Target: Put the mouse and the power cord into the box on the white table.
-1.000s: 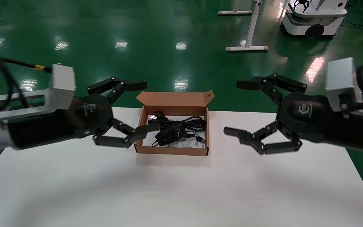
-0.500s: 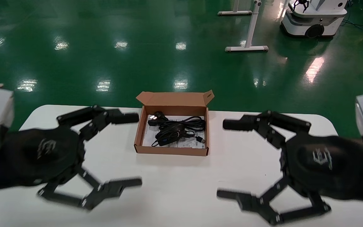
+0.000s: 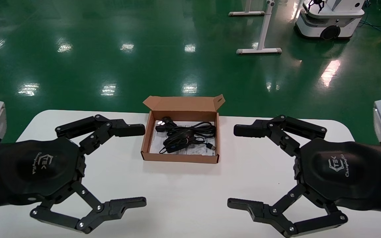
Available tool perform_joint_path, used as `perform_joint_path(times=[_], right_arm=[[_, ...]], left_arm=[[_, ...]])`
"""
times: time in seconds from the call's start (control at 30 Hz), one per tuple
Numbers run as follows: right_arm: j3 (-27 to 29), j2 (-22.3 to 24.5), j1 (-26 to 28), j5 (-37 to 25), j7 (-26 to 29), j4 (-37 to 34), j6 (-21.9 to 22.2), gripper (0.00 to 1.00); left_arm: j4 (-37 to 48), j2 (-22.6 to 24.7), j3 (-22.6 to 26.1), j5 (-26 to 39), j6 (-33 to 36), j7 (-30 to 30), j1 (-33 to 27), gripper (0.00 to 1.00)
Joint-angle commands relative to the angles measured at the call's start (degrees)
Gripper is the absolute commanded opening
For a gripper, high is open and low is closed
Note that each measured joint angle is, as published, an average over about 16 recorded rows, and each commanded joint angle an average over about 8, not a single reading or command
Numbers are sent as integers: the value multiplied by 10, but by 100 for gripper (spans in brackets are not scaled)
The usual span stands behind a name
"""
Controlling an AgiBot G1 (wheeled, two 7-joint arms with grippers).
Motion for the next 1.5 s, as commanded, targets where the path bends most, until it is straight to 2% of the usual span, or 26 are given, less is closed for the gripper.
perform_joint_path(times=[0.03,1.5], right_arm=[[0,0,1,0,0,-2,0,100],[-2,-2,4,-4,-2,-10,1,100]], left_arm=[[3,2,1,2,-1,1,-2,100],[15,8,6,10,-6,7,-8,100]])
